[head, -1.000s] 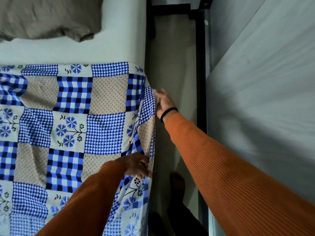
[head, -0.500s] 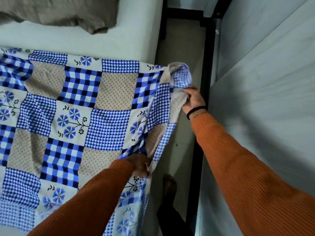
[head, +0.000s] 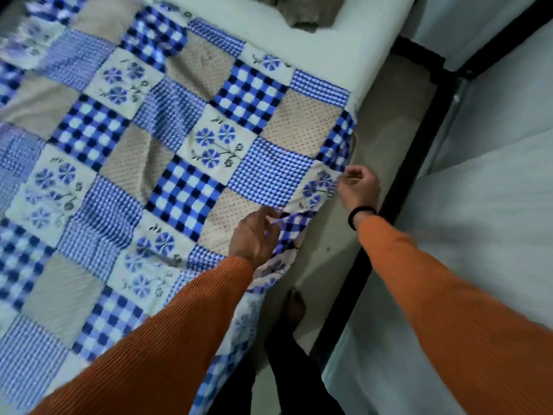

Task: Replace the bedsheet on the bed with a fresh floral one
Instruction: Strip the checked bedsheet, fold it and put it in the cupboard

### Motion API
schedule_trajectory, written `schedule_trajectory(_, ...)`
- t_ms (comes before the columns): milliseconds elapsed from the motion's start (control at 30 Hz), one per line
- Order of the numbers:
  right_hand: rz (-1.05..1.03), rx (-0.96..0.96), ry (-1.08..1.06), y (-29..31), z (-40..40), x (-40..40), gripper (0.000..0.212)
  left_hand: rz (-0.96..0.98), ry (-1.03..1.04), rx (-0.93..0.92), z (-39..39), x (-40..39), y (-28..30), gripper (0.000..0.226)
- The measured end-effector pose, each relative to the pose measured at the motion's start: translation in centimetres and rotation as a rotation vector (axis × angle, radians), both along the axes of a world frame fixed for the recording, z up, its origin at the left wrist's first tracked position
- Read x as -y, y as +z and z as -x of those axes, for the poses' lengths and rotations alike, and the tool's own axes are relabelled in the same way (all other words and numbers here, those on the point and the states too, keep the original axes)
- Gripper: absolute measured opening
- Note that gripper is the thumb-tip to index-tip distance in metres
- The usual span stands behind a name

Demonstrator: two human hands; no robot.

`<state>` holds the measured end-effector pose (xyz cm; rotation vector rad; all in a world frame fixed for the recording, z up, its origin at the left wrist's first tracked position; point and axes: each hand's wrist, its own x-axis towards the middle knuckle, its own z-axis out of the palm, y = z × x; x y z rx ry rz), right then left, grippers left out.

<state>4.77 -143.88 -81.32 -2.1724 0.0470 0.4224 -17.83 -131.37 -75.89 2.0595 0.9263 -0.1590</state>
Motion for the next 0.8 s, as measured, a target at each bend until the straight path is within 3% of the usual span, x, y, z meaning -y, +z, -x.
schedule_trajectory(67,0.078,0.213,0.332,1.6,5.4,-2.5,0.019,-0.002,0.085,-0.029,4.2,-1.8,0.0,0.024)
schedule_trajectory(133,0.1,0.292,0.577,2.5,10.8,-4.8,0.02,0.014,0.149,-0.083,9.4,-3.3,-1.0,0.03)
schedule_trajectory(267,0.168,0.226,0.888,2.7,21.8,-7.7,0.023,0.105,0.24,-0.187,22.3,-5.0,-2.8,0.047)
schedule_trajectory(433,0.296,0.147,1.135,2.6,34.1,-8.8,0.029,0.116,0.513,-0.256,38.8,-4.5,-3.6,0.056)
schedule_trajectory(567,0.385,-0.008,1.406,3.5,44.5,-10.2,0.04,0.16,0.71,-0.377,50.7,-3.3,-3.4,0.038)
schedule_trajectory(700,0.449,-0.119,1.639,4.3,54.0,-12.1,0.044,0.269,0.942,-0.423,58.7,-1.7,-2.7,0.044)
schedule_trajectory(800,0.471,-0.164,1.812,4.4,60.9,-12.8,0.049,0.241,1.174,-0.492,64.1,0.9,-2.7,0.048)
